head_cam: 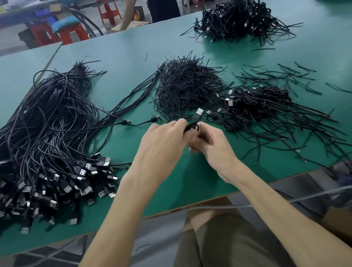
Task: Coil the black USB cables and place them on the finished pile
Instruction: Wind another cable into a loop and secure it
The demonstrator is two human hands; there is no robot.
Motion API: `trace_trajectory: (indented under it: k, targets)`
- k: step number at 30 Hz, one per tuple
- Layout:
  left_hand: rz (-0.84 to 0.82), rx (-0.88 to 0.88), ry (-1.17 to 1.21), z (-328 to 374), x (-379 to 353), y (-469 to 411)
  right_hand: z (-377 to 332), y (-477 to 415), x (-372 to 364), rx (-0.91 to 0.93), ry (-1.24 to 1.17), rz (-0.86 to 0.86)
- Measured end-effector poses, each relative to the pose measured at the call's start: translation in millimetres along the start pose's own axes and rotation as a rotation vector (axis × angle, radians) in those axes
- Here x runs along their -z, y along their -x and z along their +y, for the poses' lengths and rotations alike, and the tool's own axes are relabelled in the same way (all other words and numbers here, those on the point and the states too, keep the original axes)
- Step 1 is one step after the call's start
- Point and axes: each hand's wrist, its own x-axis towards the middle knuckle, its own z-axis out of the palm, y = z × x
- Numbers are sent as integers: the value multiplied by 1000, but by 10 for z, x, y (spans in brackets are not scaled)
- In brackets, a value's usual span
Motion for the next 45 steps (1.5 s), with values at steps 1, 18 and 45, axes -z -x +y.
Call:
trace_trajectory:
  k: [1,18,45]
  targets:
    - [2,48,14,15,-11,-3,-23,2,-13,3,-22,-4]
    - [-110,80,496,-78,-52,6,69,-34,46,2,-61,84]
    - [-278,57,735,-132,40,54,42,-22,33,37,-11,76]
